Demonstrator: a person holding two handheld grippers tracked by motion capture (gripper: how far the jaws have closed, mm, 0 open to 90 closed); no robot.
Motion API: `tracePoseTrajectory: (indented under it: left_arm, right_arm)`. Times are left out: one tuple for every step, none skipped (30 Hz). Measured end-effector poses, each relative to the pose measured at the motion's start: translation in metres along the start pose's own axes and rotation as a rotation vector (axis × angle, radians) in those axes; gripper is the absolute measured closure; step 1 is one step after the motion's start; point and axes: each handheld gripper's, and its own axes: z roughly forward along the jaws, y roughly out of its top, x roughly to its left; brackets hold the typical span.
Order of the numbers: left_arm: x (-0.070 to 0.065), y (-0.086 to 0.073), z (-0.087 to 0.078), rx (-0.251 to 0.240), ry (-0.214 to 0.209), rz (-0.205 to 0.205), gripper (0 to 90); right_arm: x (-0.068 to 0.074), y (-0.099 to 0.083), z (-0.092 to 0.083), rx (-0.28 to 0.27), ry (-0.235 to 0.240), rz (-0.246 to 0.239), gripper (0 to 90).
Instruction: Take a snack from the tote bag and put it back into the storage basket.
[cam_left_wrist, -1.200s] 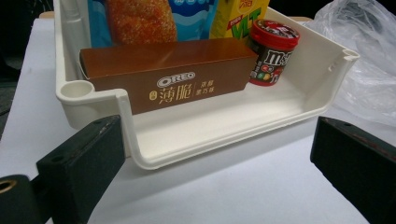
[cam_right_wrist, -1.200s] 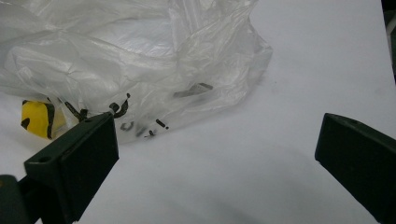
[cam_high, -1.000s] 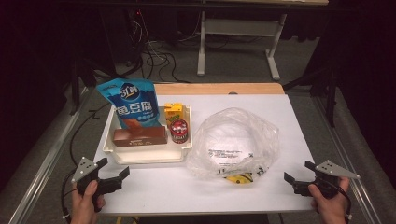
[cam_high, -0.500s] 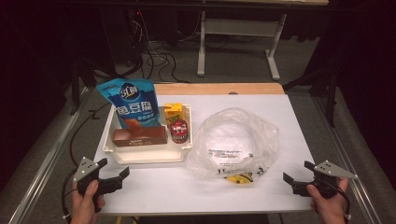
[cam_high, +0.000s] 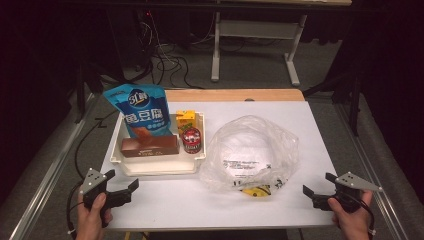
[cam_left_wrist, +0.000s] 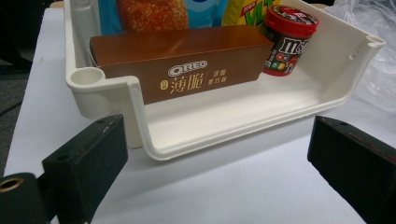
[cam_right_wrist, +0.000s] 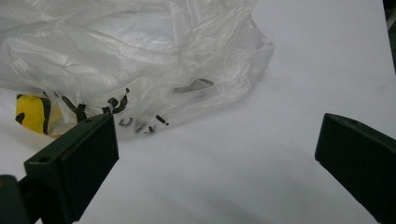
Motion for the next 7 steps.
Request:
tracePoseTrajectory:
  left_arm:
    - [-0.0001, -0.0001, 0.0002, 0.001, 0.001, 0.001, 5.7]
    - [-0.0002, -0.0002, 0.0005, 0.003, 0.002, 0.001, 5.7]
    - [-0.0003, -0.0003, 0.0006, 0.003, 0.002, 0.001, 5.7]
    - [-0.0004, -0.0003, 0.0006, 0.003, 0.003, 0.002, 5.7]
    - [-0.0005, -0.0003, 0.0005, 0.004, 0.004, 0.003, 5.6]
    - [-0.0007, -0.0002, 0.0004, 0.003, 0.005, 0.005, 5.7]
    - [-0.0007, -0.0001, 0.0002, 0.003, 0.005, 0.005, 5.7]
  right_arm:
    - [0.0002, 0.0, -0.0001, 0.001, -0.001, 0.002, 0.0]
    - [0.0001, -0.0001, 0.0001, 0.001, 0.001, 0.0, 0.0]
    - [0.0002, -0.0002, 0.0001, 0.002, 0.001, 0.003, 0.0]
    - [0.0002, -0.0001, 0.0001, 0.002, 0.002, 0.003, 0.0]
    - [0.0001, 0.0, 0.0001, 0.0, 0.002, -0.001, 0.0]
    - [0.0003, 0.0001, 0.0001, -0.002, 0.004, -0.002, 0.0]
    - [0.0003, 0.0001, 0.0001, -0.003, 0.007, -0.006, 0.0]
